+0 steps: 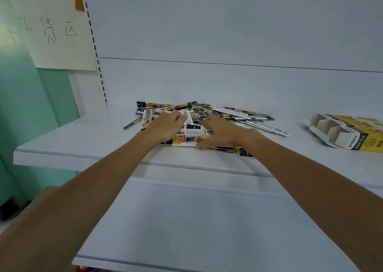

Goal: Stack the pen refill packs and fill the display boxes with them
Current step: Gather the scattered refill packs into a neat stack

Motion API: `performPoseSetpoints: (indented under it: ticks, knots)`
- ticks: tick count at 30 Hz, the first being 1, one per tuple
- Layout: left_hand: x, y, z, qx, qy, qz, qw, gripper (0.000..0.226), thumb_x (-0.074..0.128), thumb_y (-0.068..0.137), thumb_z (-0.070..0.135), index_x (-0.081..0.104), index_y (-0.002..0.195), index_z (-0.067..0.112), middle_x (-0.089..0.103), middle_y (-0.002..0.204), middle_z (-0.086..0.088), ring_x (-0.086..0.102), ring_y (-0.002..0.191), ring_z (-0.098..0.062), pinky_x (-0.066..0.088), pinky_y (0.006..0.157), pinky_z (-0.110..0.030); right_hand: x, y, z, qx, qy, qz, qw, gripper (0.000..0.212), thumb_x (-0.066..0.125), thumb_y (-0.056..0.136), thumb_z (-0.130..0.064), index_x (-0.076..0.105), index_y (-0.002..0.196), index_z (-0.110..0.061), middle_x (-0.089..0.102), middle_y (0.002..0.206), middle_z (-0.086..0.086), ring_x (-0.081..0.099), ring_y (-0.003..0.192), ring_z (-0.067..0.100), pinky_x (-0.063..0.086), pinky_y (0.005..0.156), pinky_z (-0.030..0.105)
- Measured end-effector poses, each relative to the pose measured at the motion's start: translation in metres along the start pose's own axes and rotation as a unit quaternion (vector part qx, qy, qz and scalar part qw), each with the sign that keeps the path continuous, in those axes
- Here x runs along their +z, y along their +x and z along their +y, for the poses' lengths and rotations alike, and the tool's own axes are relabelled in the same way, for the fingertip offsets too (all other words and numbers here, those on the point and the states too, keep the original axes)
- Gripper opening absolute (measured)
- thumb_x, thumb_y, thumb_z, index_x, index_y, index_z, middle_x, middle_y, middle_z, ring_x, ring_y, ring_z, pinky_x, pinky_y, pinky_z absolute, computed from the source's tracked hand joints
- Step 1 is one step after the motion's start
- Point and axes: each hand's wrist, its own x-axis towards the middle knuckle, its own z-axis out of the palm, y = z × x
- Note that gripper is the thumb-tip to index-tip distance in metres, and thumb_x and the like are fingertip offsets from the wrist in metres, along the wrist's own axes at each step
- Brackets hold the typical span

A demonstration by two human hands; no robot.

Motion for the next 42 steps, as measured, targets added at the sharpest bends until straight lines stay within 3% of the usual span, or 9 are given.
performPoseSetpoints:
  ticks: [4, 7, 13, 20, 25, 29, 34, 37, 42]
  knots:
    - [0.003, 0.009, -0.003, 0.025, 0.061, -0.061, 0.996, 0.040, 0.028, 0.099, 0.036, 0.055, 0.094, 0.007, 0.058, 0.087, -0.007, 0.054, 0.088, -0.027, 0.038, 0.073, -0.034, -0.004, -0.006, -0.003, -0.017, 0.025, -0.007, 1.000, 0.065, 0.066, 0.081, -0.040, 0.039, 0.135, -0.016, 0.051, 0.127, 0.003, 0.049, 0.105, 0.017, 0.040, 0.082, 0.029]
    - [0.002, 0.019, -0.005, 0.029, 0.063, -0.051, 0.996, 0.037, 0.032, 0.097, 0.034, 0.057, 0.095, 0.006, 0.061, 0.094, -0.013, 0.053, 0.083, -0.024, 0.036, 0.069, -0.033, -0.007, -0.005, -0.003, -0.028, 0.048, 0.024, 0.998, 0.067, 0.069, 0.079, -0.036, 0.036, 0.135, -0.021, 0.052, 0.117, -0.008, 0.051, 0.092, 0.010, 0.038, 0.070, 0.021]
    - [-0.007, 0.041, -0.007, -0.029, 0.064, 0.055, 0.996, 0.044, 0.035, 0.096, 0.046, 0.056, 0.107, 0.009, 0.061, 0.097, -0.007, 0.055, 0.090, -0.025, 0.040, 0.075, -0.034, -0.010, 0.007, -0.004, -0.052, -0.078, 0.046, 0.995, 0.067, 0.065, 0.080, -0.035, 0.035, 0.136, -0.014, 0.052, 0.131, 0.005, 0.048, 0.116, 0.024, 0.042, 0.094, 0.038]
    - [-0.004, 0.052, -0.017, -0.002, 0.120, -0.031, 0.992, 0.063, 0.019, 0.095, 0.056, 0.060, 0.111, 0.012, 0.059, 0.120, -0.012, 0.050, 0.115, -0.029, 0.038, 0.090, -0.037, -0.001, 0.016, 0.000, -0.067, -0.116, 0.117, 0.984, 0.059, 0.064, 0.080, -0.032, 0.041, 0.131, -0.015, 0.052, 0.124, 0.002, 0.049, 0.111, 0.019, 0.037, 0.082, 0.027]
    - [-0.023, 0.032, -0.024, 0.049, -0.018, -0.096, 0.994, 0.057, 0.034, 0.088, 0.060, 0.060, 0.111, 0.015, 0.061, 0.113, -0.007, 0.055, 0.108, -0.023, 0.040, 0.088, -0.033, -0.007, 0.029, 0.019, 0.044, 0.027, 0.009, 0.999, 0.100, 0.071, 0.069, -0.057, 0.016, 0.146, -0.023, 0.033, 0.148, -0.001, 0.036, 0.131, 0.020, 0.033, 0.106, 0.040]
    - [-0.019, 0.016, -0.020, 0.093, 0.109, -0.112, 0.983, 0.076, 0.041, 0.077, 0.070, 0.039, 0.138, 0.025, 0.044, 0.141, 0.003, 0.042, 0.127, -0.016, 0.033, 0.101, -0.034, -0.003, 0.031, 0.024, 0.088, 0.064, -0.042, 0.993, 0.121, 0.067, 0.053, -0.075, 0.007, 0.148, -0.030, 0.027, 0.152, -0.004, 0.027, 0.138, 0.021, 0.027, 0.111, 0.045]
    - [-0.004, 0.004, -0.025, 0.130, 0.236, -0.063, 0.961, 0.104, 0.006, 0.059, 0.088, 0.018, 0.145, 0.032, 0.036, 0.144, 0.002, 0.033, 0.133, -0.019, 0.021, 0.110, -0.048, -0.017, 0.019, 0.027, 0.066, 0.134, -0.047, 0.988, 0.102, 0.067, 0.068, -0.059, 0.010, 0.148, -0.031, 0.019, 0.155, -0.007, 0.024, 0.139, 0.017, 0.023, 0.113, 0.036]
    - [0.000, 0.001, -0.027, 0.197, 0.269, 0.015, 0.943, 0.095, -0.010, 0.066, 0.083, 0.014, 0.145, 0.038, 0.031, 0.149, -0.002, 0.024, 0.139, -0.022, 0.009, 0.113, -0.052, -0.031, 0.007, 0.048, 0.145, 0.188, 0.056, 0.970, 0.079, 0.051, 0.074, -0.067, 0.033, 0.142, -0.029, 0.034, 0.148, -0.005, 0.035, 0.132, 0.015, 0.027, 0.105, 0.034]
    - [0.013, 0.000, -0.026, 0.235, 0.247, -0.031, 0.939, 0.078, -0.002, 0.075, 0.059, 0.022, 0.144, 0.031, 0.018, 0.154, -0.002, 0.011, 0.143, -0.019, 0.006, 0.117, -0.044, -0.012, 0.007, 0.061, 0.250, 0.201, 0.120, 0.939, 0.057, 0.024, 0.098, -0.049, 0.046, 0.133, -0.010, 0.051, 0.134, 0.010, 0.045, 0.121, 0.023, 0.030, 0.094, 0.030]
